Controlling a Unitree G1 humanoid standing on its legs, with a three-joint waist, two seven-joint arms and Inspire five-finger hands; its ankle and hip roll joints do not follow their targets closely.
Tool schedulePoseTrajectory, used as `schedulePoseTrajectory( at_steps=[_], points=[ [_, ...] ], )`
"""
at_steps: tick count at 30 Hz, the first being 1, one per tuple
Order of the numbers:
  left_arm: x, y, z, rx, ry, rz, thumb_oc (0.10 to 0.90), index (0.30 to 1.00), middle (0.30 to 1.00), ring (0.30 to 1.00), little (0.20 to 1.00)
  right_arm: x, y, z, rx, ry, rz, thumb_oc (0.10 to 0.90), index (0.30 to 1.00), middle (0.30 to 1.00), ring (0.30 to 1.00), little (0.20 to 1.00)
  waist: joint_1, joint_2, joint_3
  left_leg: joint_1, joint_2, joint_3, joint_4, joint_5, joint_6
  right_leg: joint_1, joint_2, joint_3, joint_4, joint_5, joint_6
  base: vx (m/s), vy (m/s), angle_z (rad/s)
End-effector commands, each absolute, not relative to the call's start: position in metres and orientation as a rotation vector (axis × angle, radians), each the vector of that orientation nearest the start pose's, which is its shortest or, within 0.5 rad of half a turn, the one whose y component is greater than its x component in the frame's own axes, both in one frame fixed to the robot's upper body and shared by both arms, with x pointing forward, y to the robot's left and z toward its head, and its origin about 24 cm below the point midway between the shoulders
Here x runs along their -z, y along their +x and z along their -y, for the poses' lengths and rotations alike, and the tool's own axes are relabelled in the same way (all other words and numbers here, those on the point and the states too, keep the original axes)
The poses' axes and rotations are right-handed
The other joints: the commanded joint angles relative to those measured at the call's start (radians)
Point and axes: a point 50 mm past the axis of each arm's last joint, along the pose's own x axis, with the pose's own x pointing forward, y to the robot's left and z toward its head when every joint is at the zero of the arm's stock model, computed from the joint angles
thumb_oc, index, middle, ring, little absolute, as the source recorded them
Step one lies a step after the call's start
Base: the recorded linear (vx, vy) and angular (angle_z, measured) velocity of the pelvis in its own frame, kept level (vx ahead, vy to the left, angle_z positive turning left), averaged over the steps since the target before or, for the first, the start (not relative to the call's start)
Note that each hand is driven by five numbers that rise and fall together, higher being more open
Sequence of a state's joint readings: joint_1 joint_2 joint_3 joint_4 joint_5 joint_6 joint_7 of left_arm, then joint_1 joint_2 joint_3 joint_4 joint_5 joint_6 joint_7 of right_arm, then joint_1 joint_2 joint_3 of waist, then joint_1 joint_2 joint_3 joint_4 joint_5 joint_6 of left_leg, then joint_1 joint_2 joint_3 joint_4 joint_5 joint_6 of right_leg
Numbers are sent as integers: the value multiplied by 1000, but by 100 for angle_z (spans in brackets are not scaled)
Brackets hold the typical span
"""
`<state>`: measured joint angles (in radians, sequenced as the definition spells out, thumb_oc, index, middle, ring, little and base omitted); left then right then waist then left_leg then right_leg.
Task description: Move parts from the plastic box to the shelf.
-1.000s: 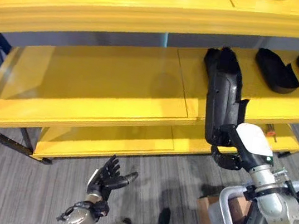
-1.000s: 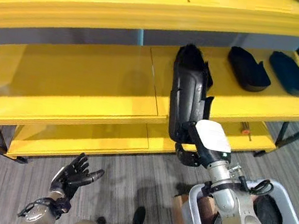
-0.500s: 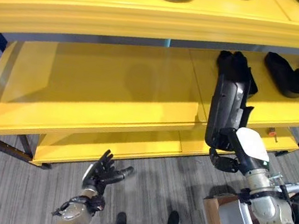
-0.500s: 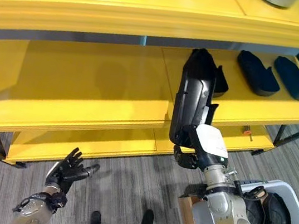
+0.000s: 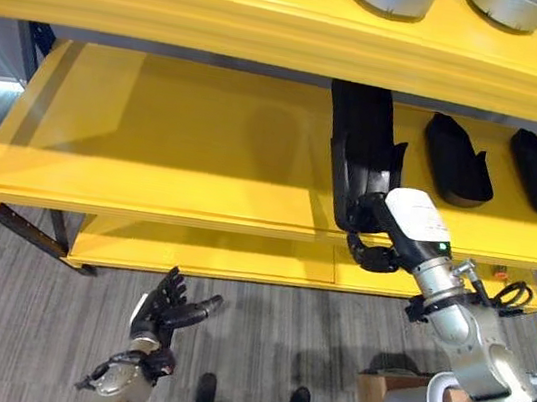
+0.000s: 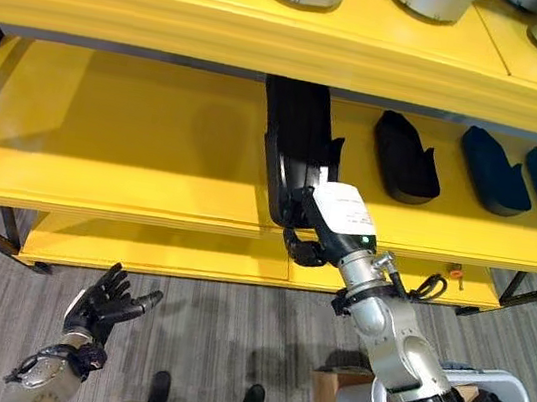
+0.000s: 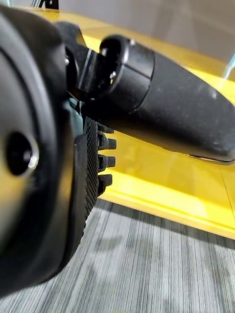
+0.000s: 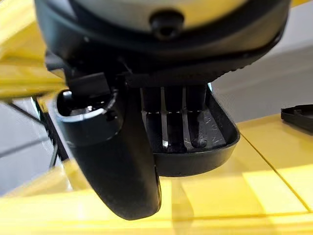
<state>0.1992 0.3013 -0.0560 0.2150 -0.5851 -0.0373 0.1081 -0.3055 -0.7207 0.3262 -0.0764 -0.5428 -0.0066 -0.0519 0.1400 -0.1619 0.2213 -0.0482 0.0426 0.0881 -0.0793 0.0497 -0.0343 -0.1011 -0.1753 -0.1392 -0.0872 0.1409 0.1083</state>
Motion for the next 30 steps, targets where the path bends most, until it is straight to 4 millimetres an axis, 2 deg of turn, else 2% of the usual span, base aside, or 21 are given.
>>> schedulePoseTrajectory(
  at_steps=[1, 7, 10, 13, 15, 16, 17, 18, 19, 21, 22, 23, 27, 28, 30],
  points=[
    [-2, 211, -229, -173, -235, -160, 900, 1000, 1000, 1000, 1000, -201, 304, 171, -94, -1264, 639, 400, 300, 300, 300, 300, 10, -14, -36, -58, 37, 10, -8, 37, 11, 115, -69, -53, 19, 0, 54, 4, -30, 21],
    [-4, 211, -228, -155, -232, -152, 900, 1000, 1000, 1000, 1000, -207, 328, 168, -110, -1299, 589, 400, 300, 300, 300, 300, 48, -31, -5, -57, 31, 3, -8, 31, 20, 111, -72, -71, 32, 6, 60, 8, -4, 4],
    [-7, 210, -233, -178, -229, -137, 900, 1000, 1000, 1000, 1000, -208, 335, 167, -112, -1311, 568, 400, 300, 300, 300, 300, 80, -31, 29, -54, 16, -2, 8, 15, 41, 71, -94, -69, 136, 6, 71, -35, 66, -3],
    [-15, 216, -235, -176, -213, -103, 900, 1000, 1000, 1000, 1000, -209, 340, 174, -87, -1332, 533, 400, 300, 300, 300, 300, 89, -9, 76, -77, -5, -36, 23, 13, 67, -24, -127, -54, 319, 47, 80, -73, 108, -7],
    [-17, 218, -234, -162, -199, -98, 900, 1000, 1000, 1000, 1000, -206, 342, 182, -59, -1328, 496, 400, 300, 300, 300, 300, 82, 13, 91, -67, -23, -70, 12, 17, 85, -71, -136, -30, 437, 111, 74, 15, 104, 19],
    [-17, 218, -234, -162, -199, -98, 900, 1000, 1000, 1000, 1000, -206, 342, 182, -59, -1328, 496, 400, 300, 300, 300, 300, 82, 13, 91, -67, -23, -70, 12, 17, 85, -71, -136, -30, 437, 111, 74, -36, 82, 40],
    [-19, 221, -232, -147, -186, -93, 900, 1000, 1000, 1000, 1000, -213, 345, 182, -36, -1326, 508, 400, 300, 300, 300, 300, 71, 42, 121, -63, -19, -96, 13, 25, 96, -143, -98, 31, 552, 116, 71, -51, 30, 42],
    [-20, 222, -232, -139, -179, -92, 900, 1000, 1000, 1000, 1000, -215, 346, 183, -25, -1324, 508, 400, 300, 300, 300, 300, 73, 52, 125, -67, -19, -99, 22, 21, 96, -158, -89, 52, 562, 103, 69, -45, 27, 46],
    [-21, 223, -233, -138, -173, -86, 900, 1000, 1000, 1000, 1000, -220, 348, 182, -14, -1339, 519, 400, 300, 300, 300, 300, 79, 57, 128, -68, -20, -97, 26, 15, 93, -157, -106, 42, 516, 85, 61, 23, -35, 47],
    [-26, 226, -234, -143, -187, -62, 900, 1000, 1000, 1000, 1000, -233, 351, 181, 8, -1343, 551, 400, 300, 300, 300, 300, 85, 60, 128, -67, -16, -99, 24, 4, 69, -140, -128, 24, 324, 48, 50, 64, -124, 32],
    [-27, 228, -235, -152, -202, -51, 900, 1000, 1000, 1000, 1000, -242, 352, 180, 24, -1344, 574, 400, 300, 300, 300, 300, 79, 63, 135, -69, -9, -109, 32, -7, 55, -152, -134, 50, 186, 64, 51, 126, -290, -3],
    [-28, 227, -240, -179, -215, -48, 900, 1000, 1000, 1000, 1000, -250, 350, 182, 48, -1361, 591, 400, 300, 300, 300, 300, 79, 52, 138, -71, 3, -114, 67, -23, 32, -144, -152, 52, 117, 102, 69, 101, -235, -16],
    [-25, 228, -236, -176, -222, -54, 900, 1000, 1000, 1000, 1000, -253, 349, 188, 62, -1371, 591, 400, 300, 300, 300, 300, 72, 42, 140, -90, 16, -136, 96, -28, 12, -118, -140, 44, 106, 98, 71, 56, -230, 30],
    [-23, 227, -232, -171, -243, -65, 900, 1000, 1000, 1000, 1000, -263, 347, 188, 74, -1375, 621, 400, 300, 300, 300, 300, 73, 50, 141, -103, 36, -150, 97, -15, -8, -117, -135, -10, 129, 85, 67, 18, -275, 102],
    [-21, 226, -228, -143, -238, -78, 900, 1000, 1000, 1000, 1000, -274, 343, 193, 105, -1394, 639, 400, 300, 300, 300, 300, 66, 71, 150, -124, 57, -157, 99, 2, -27, -112, -133, -53, 143, 54, 56, -28, -306, 57]
  ],
)
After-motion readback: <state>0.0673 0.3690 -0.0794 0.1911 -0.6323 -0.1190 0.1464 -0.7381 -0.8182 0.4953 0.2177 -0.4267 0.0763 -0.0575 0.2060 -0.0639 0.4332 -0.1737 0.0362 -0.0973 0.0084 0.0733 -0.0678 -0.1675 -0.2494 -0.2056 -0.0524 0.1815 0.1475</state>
